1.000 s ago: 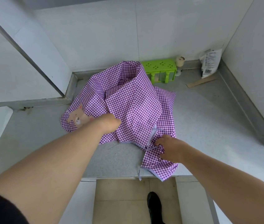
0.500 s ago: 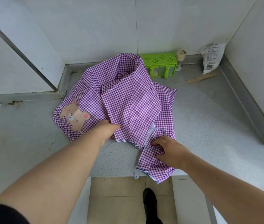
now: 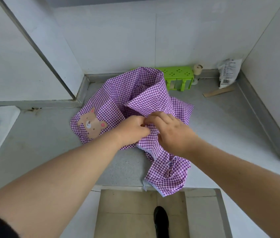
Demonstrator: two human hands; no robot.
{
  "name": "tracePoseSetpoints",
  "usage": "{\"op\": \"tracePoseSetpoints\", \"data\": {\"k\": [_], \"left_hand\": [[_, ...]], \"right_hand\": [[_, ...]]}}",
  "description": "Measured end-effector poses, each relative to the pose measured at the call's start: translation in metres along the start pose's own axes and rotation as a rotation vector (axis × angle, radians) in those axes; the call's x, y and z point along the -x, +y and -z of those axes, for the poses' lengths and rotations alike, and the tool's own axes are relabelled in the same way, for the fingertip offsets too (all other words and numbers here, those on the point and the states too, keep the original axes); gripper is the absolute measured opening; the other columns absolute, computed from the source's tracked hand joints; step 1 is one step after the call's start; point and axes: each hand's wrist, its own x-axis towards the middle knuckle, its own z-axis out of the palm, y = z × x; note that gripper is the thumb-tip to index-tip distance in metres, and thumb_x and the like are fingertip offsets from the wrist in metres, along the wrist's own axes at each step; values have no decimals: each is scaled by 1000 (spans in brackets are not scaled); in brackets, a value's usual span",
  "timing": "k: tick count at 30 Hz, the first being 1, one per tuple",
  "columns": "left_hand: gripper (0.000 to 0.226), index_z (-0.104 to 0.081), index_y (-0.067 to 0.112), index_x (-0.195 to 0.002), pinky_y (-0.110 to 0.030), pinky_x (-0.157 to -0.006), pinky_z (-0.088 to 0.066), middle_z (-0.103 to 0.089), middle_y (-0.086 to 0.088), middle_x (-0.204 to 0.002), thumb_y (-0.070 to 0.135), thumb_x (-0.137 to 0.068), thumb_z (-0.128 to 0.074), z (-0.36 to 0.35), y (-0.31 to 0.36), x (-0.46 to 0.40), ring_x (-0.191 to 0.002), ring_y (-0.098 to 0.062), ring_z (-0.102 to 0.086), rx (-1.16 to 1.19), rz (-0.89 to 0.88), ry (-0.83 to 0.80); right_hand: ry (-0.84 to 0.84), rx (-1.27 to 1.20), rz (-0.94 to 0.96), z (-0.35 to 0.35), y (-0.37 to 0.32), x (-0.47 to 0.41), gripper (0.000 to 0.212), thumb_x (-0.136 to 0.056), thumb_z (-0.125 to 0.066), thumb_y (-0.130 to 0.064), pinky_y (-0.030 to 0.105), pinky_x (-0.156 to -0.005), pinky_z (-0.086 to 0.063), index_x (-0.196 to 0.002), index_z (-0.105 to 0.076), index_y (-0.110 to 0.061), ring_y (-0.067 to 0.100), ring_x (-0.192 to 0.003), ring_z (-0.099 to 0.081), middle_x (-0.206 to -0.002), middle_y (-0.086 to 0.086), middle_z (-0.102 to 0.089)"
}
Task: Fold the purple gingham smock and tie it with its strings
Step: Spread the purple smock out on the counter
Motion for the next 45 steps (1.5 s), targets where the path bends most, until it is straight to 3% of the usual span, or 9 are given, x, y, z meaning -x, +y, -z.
{"op": "tracePoseSetpoints", "data": {"k": [4,7,10,13,18,25,31,41,45], "left_hand": [[9,-69,21,-87,-21,-64,-47,-69,8,-78,12,-89,-68,17,25,21,-74,-5,-62,80,-87,65],[14,-76,17,-103,-28,-75,-48,-75,3,-89,15,-91,-69,30,13,34,-86,-12,-66,295,-66,61],[36,-68,26,-128,-31,-98,-50,-75,6,-119,30,-93,-76,24,-4,42,-107,-7,-66,495,-28,-57],[62,-57,35,-140,-49,-119,-40,-66,6,-138,48,-86,-83,10,-27,50,-129,-15,-60,355,52,-160],[44,-68,40,-123,-34,-107,-47,-65,18,-128,51,-82,-80,-3,-64,63,-119,-9,-60,-31,56,-208],[83,-51,41,-145,-37,-120,-35,-60,19,-143,66,-75,-85,-14,-73,94,-134,-10,-53,332,65,-276],[27,-71,24,-123,-35,-101,-55,-75,6,-114,31,-98,-64,-24,-44,109,-105,-15,-69,219,161,-262],[29,-76,10,-105,-45,-92,-57,-77,-13,-100,28,-103,-55,113,-49,154,-96,-33,-71,511,208,273],[28,-69,13,-80,-34,-70,-44,-69,-10,-78,36,-91,-57,182,-11,211,-65,-22,-61,495,34,163]], "right_hand": [[-47,114,184,40,-16,-42,51,-85,-65,-19,44,-86,-53,-133,-46,-15,31,-98,-65,-115,9,-68],[-202,234,140,69,-33,-54,53,-90,-67,-39,42,-74,-53,-134,-43,-21,31,-85,-67,-92,5,-70],[-304,330,71,85,-53,-63,20,-99,-60,-37,40,-72,-54,-111,-53,-24,28,-87,-65,-86,-3,-61],[-194,313,17,104,-65,-70,18,-101,-56,-39,38,-68,-50,-93,-48,-25,27,-80,-58,-82,-5,-54],[49,238,-84,148,-83,-72,21,-103,-52,-42,39,-61,-51,-106,-53,-21,31,-72,-58,-82,3,-63],[212,150,-230,188,-96,-65,21,-104,-54,-36,33,-57,-34,-108,-57,-16,30,-75,-55,-85,3,-60],[290,137,-316,203,-109,-54,24,-103,-56,-39,32,-55,-33,-98,-56,-15,30,-71,-55,-77,1,-57],[128,343,-265,224,-115,8,28,-101,-53,-45,38,-78,-47,-105,-60,-18,30,-80,-60,-83,4,-63],[12,394,-195,223,-146,28,29,-102,-51,-44,35,-75,-36,-104,-60,-16,31,-80,-55,-76,3,-58]]}}
